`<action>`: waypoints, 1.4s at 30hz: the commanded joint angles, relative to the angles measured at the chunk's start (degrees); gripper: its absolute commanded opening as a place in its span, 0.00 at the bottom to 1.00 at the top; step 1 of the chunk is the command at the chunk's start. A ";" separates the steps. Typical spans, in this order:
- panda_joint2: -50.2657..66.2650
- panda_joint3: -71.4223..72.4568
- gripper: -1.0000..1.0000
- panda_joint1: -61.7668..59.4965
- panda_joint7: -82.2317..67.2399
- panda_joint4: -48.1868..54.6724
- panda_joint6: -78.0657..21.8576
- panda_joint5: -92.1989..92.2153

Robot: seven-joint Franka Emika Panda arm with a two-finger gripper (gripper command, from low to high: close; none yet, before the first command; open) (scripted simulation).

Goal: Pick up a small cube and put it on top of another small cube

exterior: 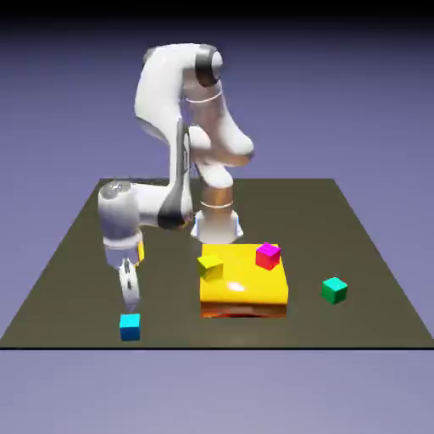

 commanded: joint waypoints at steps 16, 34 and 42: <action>-2.38 4.48 0.00 7.37 3.40 -2.62 0.17 -0.24; -13.26 24.99 0.00 41.11 18.95 -14.61 0.95 -1.32; -2.51 15.48 1.00 49.24 26.19 -13.89 9.98 -11.73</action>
